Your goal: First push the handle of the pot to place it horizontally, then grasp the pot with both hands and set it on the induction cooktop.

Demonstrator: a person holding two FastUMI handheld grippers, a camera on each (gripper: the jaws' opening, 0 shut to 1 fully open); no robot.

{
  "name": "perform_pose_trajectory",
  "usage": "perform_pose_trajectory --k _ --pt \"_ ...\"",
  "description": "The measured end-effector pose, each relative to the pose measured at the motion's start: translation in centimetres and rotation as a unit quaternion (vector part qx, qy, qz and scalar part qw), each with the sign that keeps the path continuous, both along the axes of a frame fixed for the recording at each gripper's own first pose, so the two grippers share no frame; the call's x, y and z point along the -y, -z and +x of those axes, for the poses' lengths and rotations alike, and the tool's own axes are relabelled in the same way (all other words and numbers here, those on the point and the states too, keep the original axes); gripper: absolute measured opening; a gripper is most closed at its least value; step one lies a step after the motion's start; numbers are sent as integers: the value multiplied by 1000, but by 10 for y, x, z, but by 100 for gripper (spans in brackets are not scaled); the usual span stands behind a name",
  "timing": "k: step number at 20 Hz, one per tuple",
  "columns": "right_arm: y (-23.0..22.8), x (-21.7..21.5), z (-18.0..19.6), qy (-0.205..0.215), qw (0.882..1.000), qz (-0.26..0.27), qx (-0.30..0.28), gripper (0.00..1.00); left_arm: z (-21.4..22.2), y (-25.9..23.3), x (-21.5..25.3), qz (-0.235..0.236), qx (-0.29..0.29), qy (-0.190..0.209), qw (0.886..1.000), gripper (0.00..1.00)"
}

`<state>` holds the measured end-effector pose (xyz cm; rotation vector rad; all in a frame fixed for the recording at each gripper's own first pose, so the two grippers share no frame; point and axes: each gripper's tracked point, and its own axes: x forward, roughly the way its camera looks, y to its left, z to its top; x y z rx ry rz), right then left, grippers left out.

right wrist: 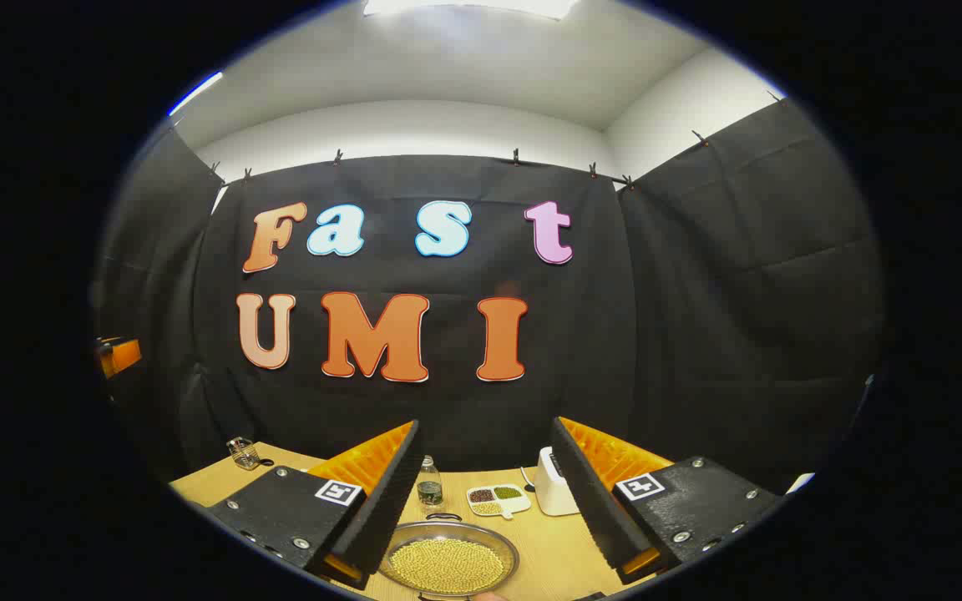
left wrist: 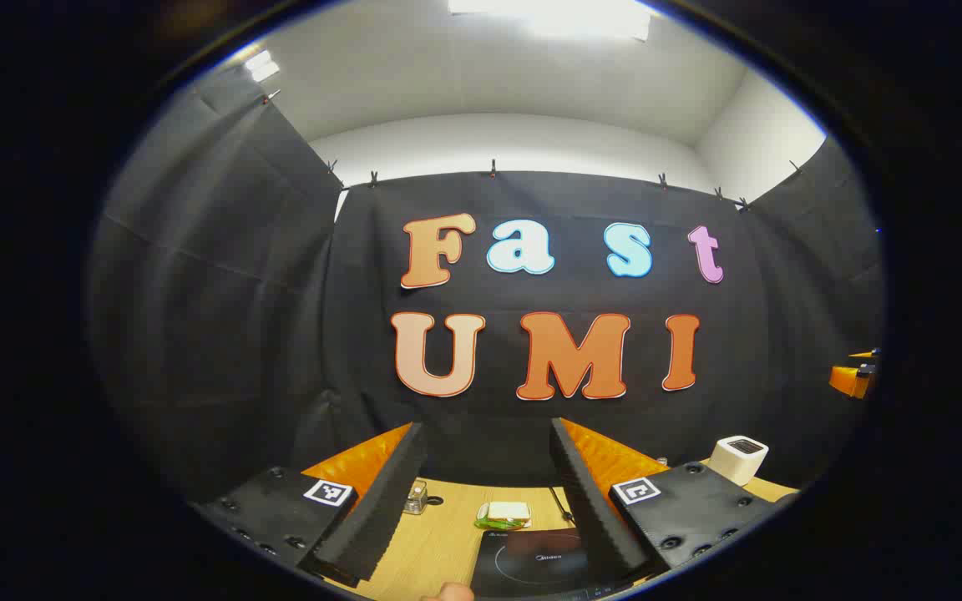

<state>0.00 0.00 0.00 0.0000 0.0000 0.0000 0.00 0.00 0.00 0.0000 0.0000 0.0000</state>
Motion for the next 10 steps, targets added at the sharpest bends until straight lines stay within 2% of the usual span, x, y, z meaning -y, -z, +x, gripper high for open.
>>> perform_pose_trajectory --k 7,8,9,10 --pt "4 -7 -1 -15 1000 3 -6 95 3 6 2 -3 -12 5 1000 99" --pt "4 -7 0 -15 1000 0 -7 100 3 7 1 -3 -12 5 1000 99" --pt "4 -5 0 -14 1000 -2 -6 100 4 6 0 -2 -12 4 1000 99" --pt "3 -5 0 -13 1000 -2 -6 95 5 6 -1 -2 -10 2 1000 98"
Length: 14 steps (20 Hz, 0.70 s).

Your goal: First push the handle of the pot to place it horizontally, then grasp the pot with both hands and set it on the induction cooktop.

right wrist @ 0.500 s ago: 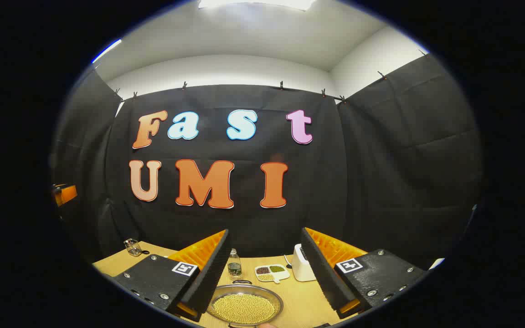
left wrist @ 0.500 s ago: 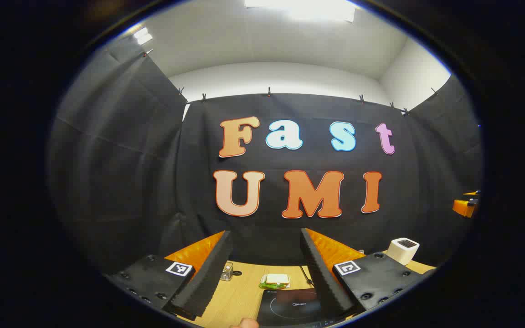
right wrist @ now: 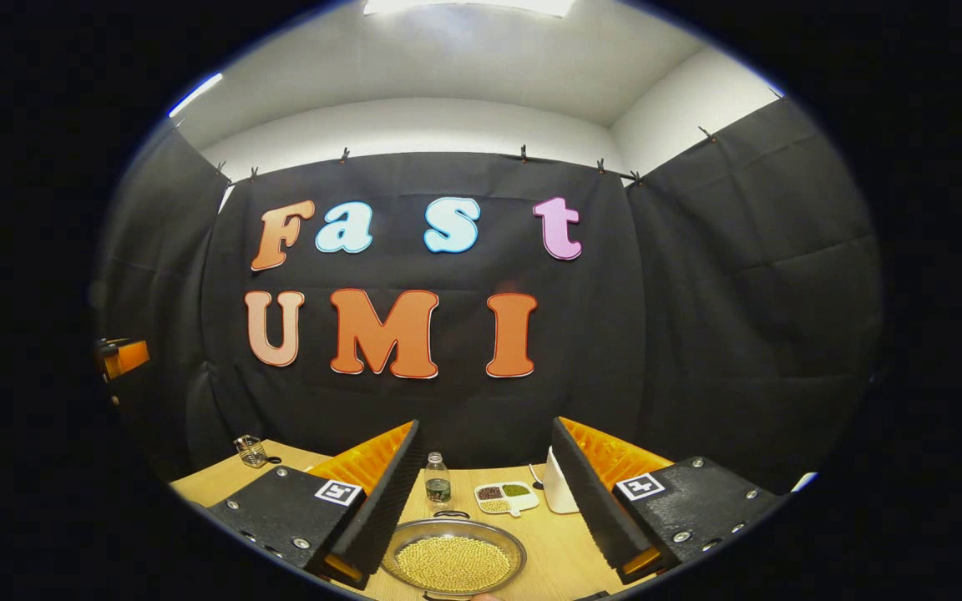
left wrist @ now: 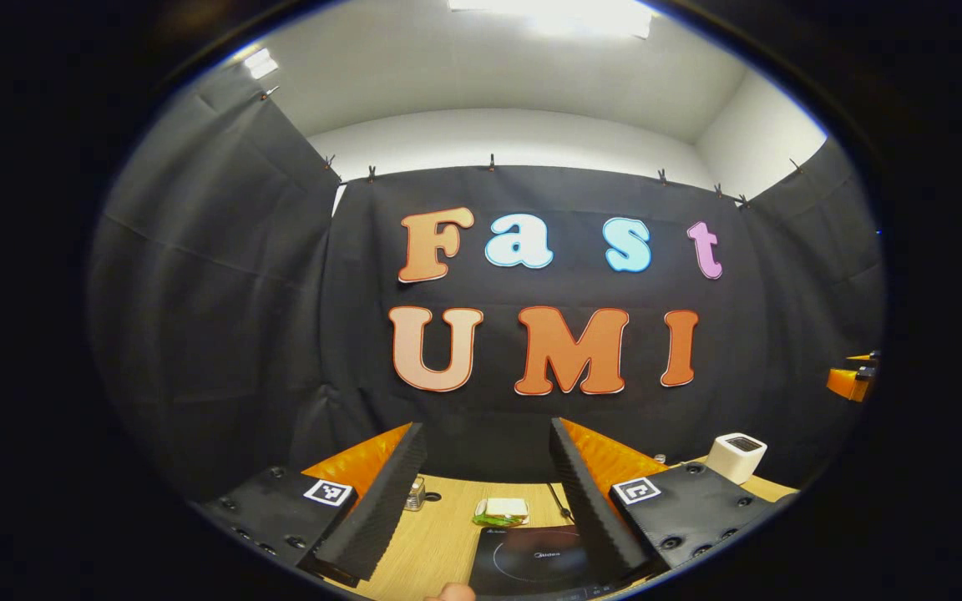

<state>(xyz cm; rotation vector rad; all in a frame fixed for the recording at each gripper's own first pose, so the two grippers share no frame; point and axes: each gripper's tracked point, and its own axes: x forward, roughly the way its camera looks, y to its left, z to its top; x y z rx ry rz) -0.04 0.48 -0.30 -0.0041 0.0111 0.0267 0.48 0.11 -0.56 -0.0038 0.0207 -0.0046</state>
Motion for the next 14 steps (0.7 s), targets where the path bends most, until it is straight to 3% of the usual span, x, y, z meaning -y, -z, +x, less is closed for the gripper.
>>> perform_pose_trajectory --k 11,14 --pt "8 3 4 1 1000 6 -5 96 2 4 -1 1 -8 -1 1000 99" --pt "5 -1 2 -3 1000 -3 3 78 0 2 -2 2 -6 -4 1000 99"
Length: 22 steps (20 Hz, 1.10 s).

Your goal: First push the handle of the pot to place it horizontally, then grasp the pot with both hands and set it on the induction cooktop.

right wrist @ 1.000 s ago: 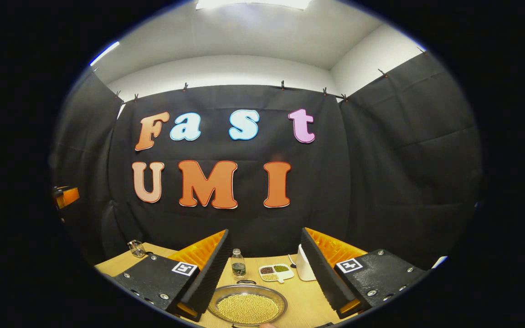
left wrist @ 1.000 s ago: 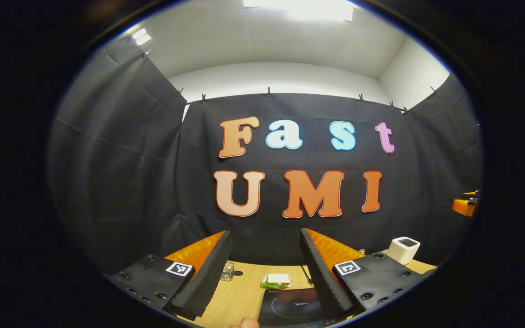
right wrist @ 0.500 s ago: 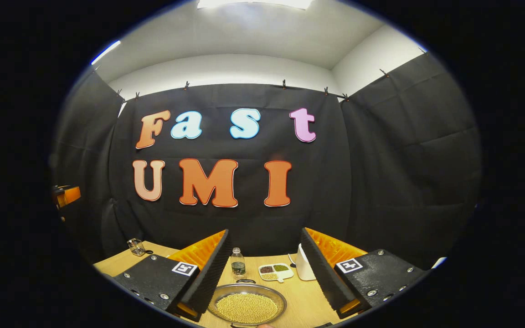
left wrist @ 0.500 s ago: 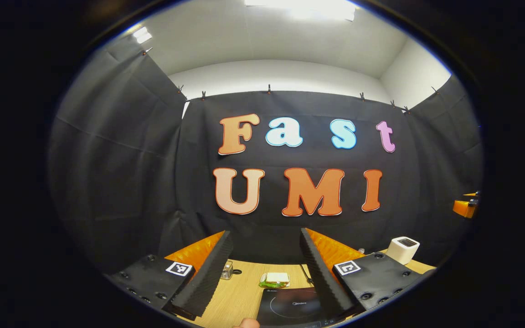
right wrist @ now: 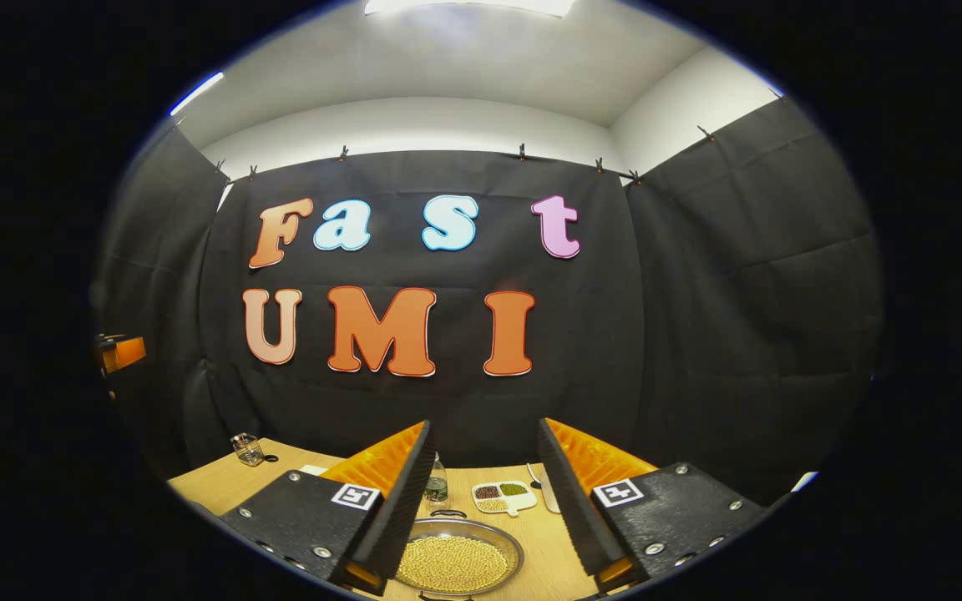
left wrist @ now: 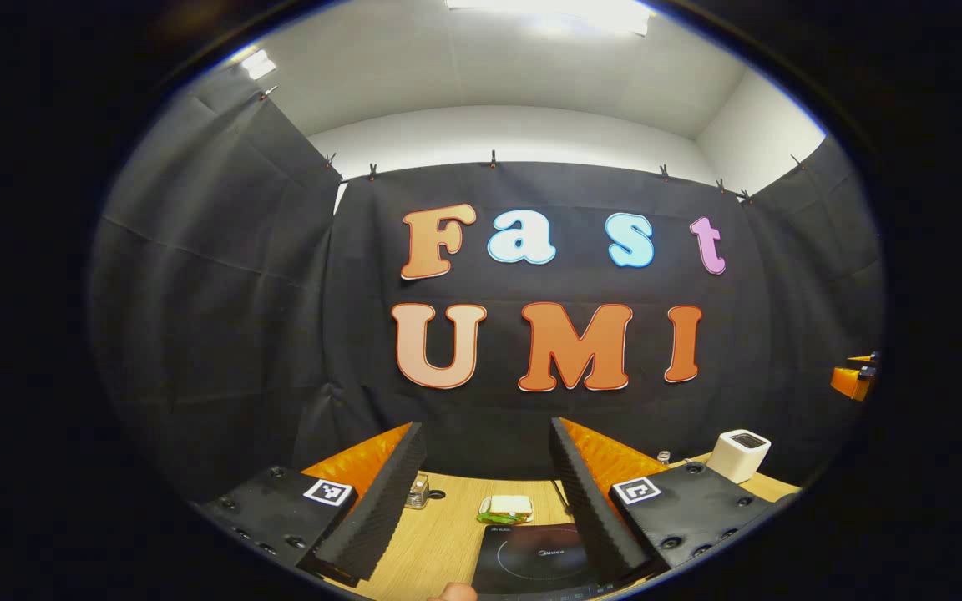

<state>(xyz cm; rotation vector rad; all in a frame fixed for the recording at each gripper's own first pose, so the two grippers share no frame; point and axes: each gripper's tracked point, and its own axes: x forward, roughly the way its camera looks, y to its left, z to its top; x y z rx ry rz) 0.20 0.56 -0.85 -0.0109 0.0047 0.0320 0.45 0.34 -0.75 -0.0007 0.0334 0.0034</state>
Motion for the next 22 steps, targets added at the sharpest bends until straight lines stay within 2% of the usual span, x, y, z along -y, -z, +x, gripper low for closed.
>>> perform_pose_trajectory --k 1,2,4,5,11,13,15,22 --pt "1 -1 -2 -3 1000 1 0 67 0 0 0 0 1 -1 1000 99" --pt "4 -3 -1 -4 1000 0 -4 67 0 0 0 0 2 0 1000 99" --pt "13 -6 -2 -4 1000 -9 -13 58 -2 -1 1 -1 3 2 1000 99" --pt "19 -8 -2 -6 1000 -13 -19 45 -3 -1 2 -2 3 4 1000 99" --pt "63 -21 -4 -14 998 -15 -66 14 -4 -2 -4 1 3 -2 1000 99" --pt "83 -28 -8 -22 996 -21 -88 10 -6 -3 -4 1 4 -2 1000 99" --pt "102 -38 -15 -33 994 -19 -105 0 -7 -3 -6 1 5 -2 1000 99" --pt "172 -54 -35 -47 984 -14 -169 0 -4 3 -3 -2 0 2 1000 99"
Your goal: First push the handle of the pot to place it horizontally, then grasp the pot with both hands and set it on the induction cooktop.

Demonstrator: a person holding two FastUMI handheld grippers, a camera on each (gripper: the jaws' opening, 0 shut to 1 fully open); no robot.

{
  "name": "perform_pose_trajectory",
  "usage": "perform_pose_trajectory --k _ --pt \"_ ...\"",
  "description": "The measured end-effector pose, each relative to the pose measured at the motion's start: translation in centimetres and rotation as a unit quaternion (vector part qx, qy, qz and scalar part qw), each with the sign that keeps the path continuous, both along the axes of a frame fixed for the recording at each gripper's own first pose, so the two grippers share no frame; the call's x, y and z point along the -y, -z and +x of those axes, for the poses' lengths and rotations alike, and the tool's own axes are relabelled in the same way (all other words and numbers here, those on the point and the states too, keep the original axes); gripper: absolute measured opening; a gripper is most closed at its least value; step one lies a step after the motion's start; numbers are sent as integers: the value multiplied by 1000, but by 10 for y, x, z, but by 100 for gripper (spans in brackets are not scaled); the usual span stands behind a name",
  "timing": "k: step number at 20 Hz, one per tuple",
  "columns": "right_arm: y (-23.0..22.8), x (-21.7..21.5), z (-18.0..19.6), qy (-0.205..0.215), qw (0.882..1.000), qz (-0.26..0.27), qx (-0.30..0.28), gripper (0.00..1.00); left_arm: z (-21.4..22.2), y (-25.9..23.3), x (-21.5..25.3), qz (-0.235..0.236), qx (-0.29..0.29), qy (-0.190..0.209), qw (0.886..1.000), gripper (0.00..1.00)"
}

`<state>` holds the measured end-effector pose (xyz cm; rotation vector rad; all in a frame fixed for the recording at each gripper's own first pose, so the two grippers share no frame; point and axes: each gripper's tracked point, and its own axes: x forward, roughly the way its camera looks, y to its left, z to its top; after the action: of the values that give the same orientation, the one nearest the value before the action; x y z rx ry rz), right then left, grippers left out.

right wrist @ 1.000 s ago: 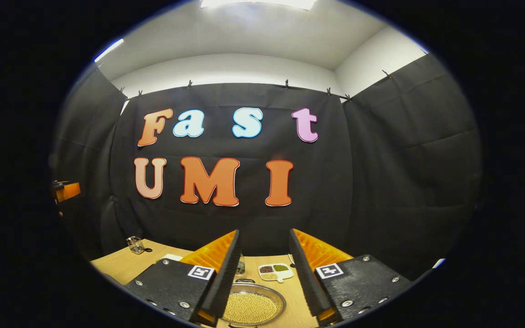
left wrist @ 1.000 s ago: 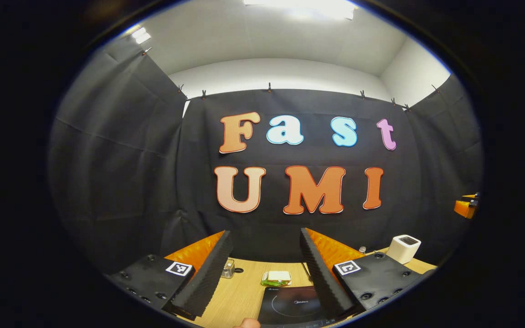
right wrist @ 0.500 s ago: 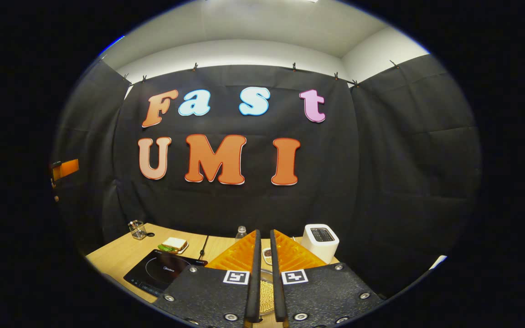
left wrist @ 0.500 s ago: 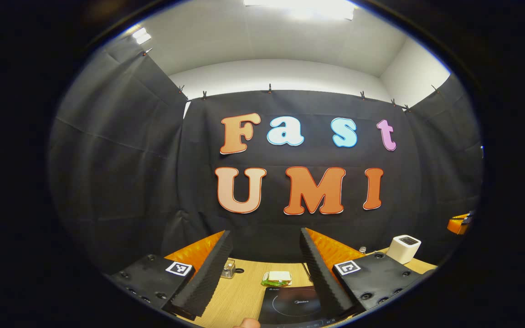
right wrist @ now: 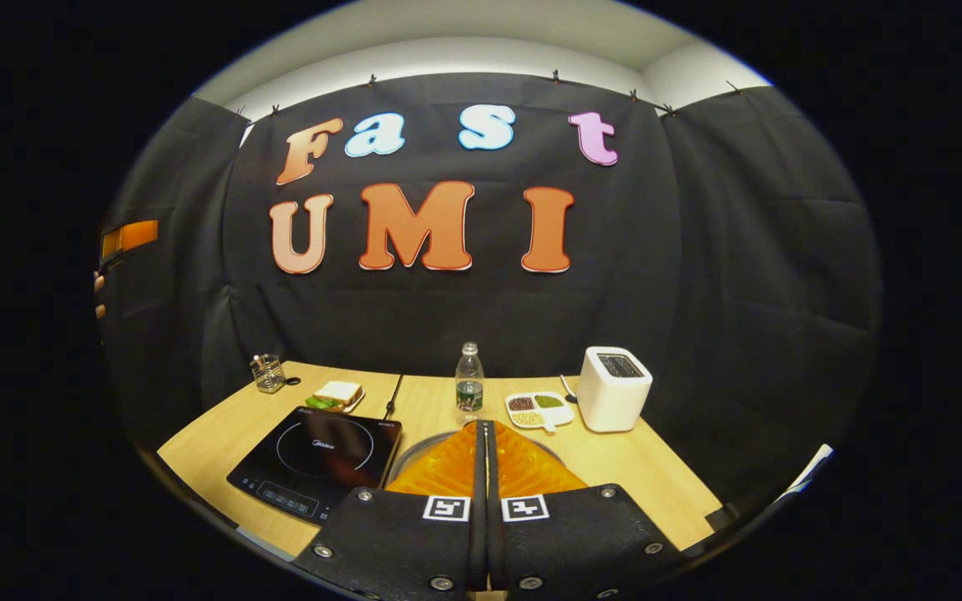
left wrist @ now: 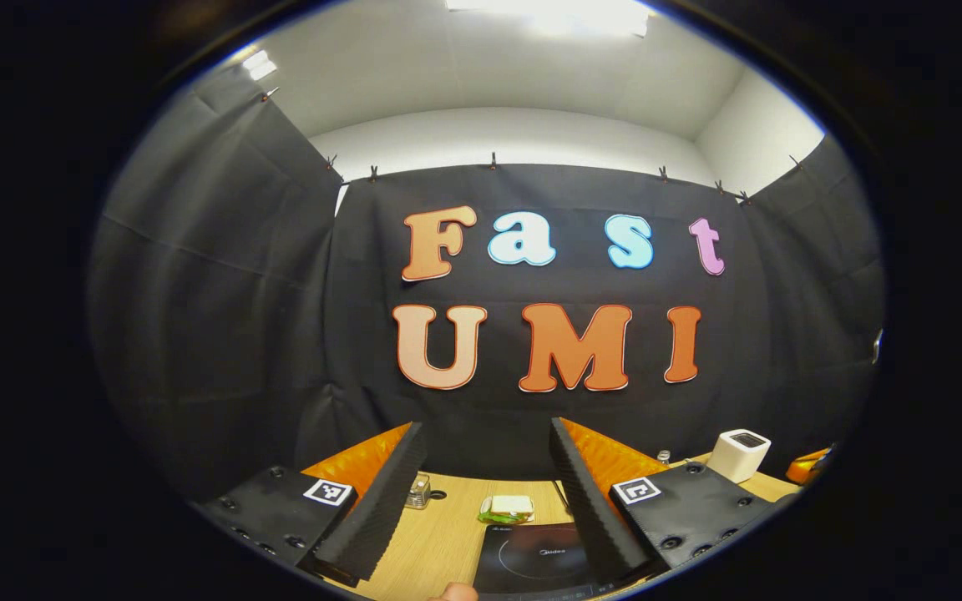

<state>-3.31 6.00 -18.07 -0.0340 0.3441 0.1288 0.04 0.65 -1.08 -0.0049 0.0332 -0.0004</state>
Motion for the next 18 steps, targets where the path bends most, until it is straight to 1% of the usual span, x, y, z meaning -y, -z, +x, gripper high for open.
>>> perform_pose_trajectory --k 3,6,8,13,15,18 --pt "35 -9 -6 -15 999 -1 -37 0 0 3 1 -5 -3 1 1000 99" --pt "72 -10 -15 -18 997 -9 -76 0 3 8 -5 2 -7 -10 1000 97" --pt "97 -18 -22 -26 994 -6 -105 0 4 11 -7 9 -8 -15 1000 98" --pt "156 -38 -38 -46 984 -10 -172 0 4 14 -1 13 -13 -9 1000 99" --pt "172 -43 -44 -51 980 -13 -193 0 3 11 1 17 -12 -6 1000 98" --pt "188 -49 -45 -58 976 -16 -211 0 3 11 5 21 -11 -2 1000 99"
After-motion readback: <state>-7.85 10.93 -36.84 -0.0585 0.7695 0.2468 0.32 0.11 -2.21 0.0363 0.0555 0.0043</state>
